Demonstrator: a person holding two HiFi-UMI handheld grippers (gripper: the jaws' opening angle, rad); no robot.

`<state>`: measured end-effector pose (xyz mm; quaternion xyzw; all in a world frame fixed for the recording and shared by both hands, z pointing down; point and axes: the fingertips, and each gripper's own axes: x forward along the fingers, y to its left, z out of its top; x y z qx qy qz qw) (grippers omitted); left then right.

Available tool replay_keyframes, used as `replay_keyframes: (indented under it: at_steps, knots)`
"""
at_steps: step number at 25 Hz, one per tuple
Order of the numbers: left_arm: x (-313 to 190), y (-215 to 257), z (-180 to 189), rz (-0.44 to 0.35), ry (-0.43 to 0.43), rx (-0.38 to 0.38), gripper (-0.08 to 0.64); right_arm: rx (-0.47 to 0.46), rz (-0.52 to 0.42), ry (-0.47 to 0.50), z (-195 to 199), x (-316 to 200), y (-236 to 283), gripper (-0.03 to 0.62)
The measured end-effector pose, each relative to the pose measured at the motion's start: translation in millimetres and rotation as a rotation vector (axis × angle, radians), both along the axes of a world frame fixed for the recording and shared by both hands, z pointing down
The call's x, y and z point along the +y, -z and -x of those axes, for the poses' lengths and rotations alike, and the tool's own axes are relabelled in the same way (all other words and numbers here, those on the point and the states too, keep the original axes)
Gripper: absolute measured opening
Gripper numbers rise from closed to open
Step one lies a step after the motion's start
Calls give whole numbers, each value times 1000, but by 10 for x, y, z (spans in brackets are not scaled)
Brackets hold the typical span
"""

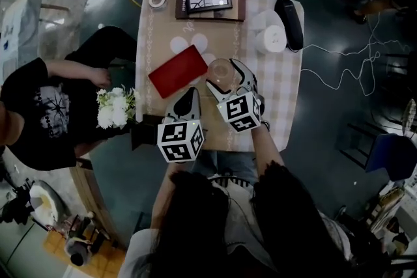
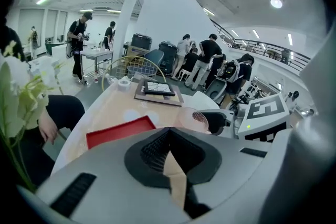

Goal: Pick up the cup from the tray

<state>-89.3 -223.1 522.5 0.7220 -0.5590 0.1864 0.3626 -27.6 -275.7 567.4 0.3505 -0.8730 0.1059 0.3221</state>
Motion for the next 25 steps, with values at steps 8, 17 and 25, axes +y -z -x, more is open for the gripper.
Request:
replay_keyframes:
  at_steps: [8, 17, 25]
  knots:
    - [-53, -137, -233, 31, -47, 5, 6, 0, 31, -26, -267, 40, -175, 388]
    - [-28, -277, -226, 58, -31, 6, 6, -47, 39, -43, -372, 71, -280, 388]
    - [33, -335, -148, 69, -14, -9, 6, -67, 17, -48, -377, 83, -287, 390]
